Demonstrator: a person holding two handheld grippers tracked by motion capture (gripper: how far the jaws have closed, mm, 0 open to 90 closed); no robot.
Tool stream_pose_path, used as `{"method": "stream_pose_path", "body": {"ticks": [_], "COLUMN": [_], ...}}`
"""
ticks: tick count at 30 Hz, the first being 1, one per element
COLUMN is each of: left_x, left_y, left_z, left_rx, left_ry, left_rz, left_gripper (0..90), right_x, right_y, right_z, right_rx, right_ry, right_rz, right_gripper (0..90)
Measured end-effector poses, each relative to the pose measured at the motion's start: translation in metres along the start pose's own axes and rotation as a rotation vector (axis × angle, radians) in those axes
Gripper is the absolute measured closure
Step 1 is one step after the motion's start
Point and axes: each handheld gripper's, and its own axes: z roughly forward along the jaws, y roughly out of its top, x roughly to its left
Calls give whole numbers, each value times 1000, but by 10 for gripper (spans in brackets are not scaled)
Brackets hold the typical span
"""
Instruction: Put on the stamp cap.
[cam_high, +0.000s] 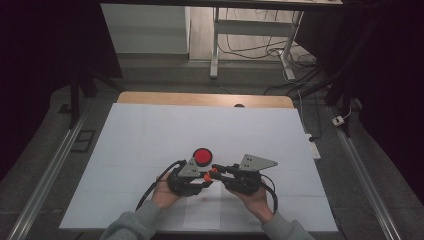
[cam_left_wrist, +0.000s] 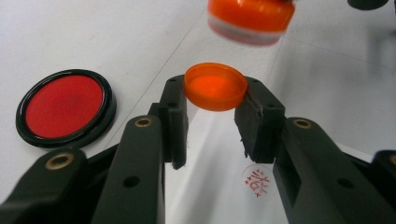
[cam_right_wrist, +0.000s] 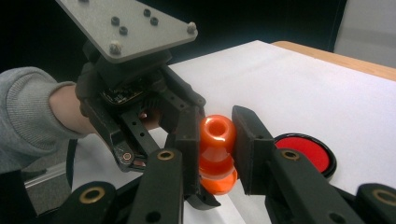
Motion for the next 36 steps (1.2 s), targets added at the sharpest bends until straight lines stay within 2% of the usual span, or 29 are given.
{"method": "stream_pose_path", "body": {"ticks": [5,6,28,36], "left_x": [-1,0,-4,-4], "left_y": [0,0,3,3], "left_z": [-1,-2,-7,-8], "left_rx": [-8,2,-10,-18], "left_ry": [-2,-3,-11,-11], "left_rz": [-5,10,29,22], "left_gripper": [643,643,643,644], "right_x": [1,1,0,0], "right_y": [-2,-2,-8,-8], "right_z": [4,4,10,10], "right_rx": [12,14,34,36], "right_ry": [4,5,9,8], "right_rz": [-2,-2,4,3], "right_gripper": [724,724,724,724]}}
